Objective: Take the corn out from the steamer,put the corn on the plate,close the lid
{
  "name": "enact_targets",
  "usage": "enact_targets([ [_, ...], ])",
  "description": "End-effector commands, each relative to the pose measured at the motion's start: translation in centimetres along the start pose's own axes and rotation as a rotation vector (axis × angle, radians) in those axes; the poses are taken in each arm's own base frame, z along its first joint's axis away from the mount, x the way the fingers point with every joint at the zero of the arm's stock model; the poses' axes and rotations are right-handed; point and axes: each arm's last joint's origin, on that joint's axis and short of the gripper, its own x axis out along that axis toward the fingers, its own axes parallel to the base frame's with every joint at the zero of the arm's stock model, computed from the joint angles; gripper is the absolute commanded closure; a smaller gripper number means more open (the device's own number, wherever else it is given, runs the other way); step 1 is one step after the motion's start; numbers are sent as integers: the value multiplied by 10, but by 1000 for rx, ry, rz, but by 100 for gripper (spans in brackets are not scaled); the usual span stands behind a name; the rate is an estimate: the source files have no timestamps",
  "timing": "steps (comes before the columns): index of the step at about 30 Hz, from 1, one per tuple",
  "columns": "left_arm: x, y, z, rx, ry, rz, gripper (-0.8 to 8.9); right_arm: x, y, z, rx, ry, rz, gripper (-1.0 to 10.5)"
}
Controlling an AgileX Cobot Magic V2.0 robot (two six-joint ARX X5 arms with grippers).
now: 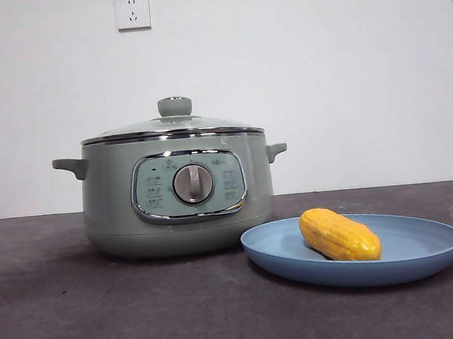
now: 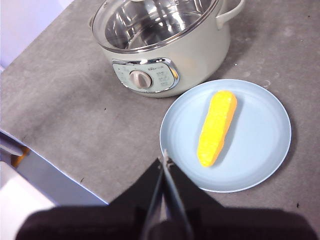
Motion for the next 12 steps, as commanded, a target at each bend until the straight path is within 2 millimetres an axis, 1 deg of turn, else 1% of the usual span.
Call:
enact_targets([
  [1, -11, 7, 10, 58, -149, 81, 817, 2, 0, -1, -8, 5, -1, 946],
  [4, -33, 15, 18, 83, -355, 154, 817, 2, 0, -1, -8, 5, -1, 946],
  [6, -48, 18, 16, 114, -484, 185, 817, 2, 0, -1, -8, 5, -1, 946],
  [7, -54, 20, 12, 132, -549, 203, 817, 2, 0, -1, -8, 5, -1, 946],
  [9, -60, 24, 0, 152, -648, 257, 817, 2, 0, -1, -8, 5, -1, 946],
  [12, -57, 29, -28, 165, -753, 363, 817, 2, 0, -1, -8, 5, -1, 946],
])
